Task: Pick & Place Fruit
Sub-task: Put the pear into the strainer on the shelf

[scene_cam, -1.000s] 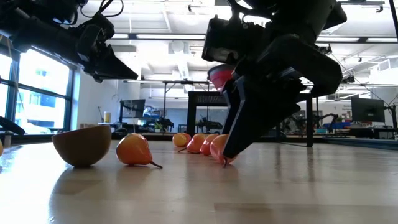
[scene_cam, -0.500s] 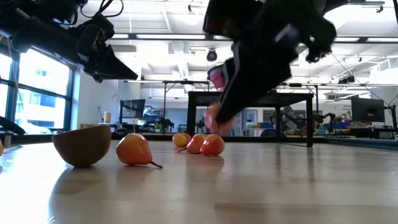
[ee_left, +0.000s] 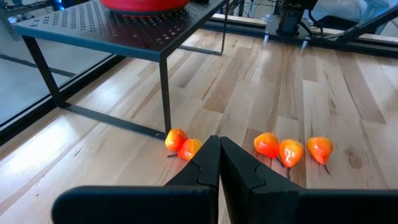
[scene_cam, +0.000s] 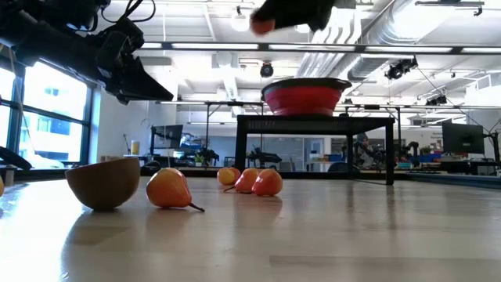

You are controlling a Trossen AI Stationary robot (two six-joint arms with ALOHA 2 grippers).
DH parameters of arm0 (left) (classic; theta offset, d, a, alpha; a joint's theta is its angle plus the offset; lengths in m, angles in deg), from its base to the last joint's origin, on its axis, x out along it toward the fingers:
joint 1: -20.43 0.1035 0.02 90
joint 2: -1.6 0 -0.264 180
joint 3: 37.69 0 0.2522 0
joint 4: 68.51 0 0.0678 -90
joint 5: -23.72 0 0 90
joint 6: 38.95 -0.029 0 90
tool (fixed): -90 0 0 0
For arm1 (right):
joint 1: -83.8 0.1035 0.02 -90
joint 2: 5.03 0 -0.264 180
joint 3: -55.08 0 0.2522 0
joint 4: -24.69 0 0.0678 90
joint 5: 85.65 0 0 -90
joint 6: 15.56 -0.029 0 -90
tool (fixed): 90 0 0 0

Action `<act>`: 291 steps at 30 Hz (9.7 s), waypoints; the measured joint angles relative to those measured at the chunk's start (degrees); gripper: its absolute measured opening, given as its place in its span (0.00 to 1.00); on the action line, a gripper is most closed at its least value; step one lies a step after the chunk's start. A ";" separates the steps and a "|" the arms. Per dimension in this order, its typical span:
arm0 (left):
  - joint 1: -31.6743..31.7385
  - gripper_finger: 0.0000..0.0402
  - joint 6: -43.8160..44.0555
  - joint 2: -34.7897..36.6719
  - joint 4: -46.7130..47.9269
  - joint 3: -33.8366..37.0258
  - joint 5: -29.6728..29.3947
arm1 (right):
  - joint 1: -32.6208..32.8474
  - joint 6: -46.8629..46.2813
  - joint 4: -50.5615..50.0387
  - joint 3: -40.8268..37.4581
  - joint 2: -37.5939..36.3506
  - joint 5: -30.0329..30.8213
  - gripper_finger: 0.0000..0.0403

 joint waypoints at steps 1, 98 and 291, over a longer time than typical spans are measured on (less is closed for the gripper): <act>0.00 0.01 -0.01 0.00 0.25 0.00 0.00 | -0.63 0.93 -0.18 0.00 -1.45 0.76 0.28; 0.00 0.01 -1.51 -0.02 0.70 -0.09 -0.22 | -35.82 38.23 -0.20 0.00 -14.43 -6.63 0.51; 0.00 0.01 0.00 -0.02 5.46 -0.07 -0.24 | -10.78 14.21 -16.00 17.11 33.44 -25.30 0.01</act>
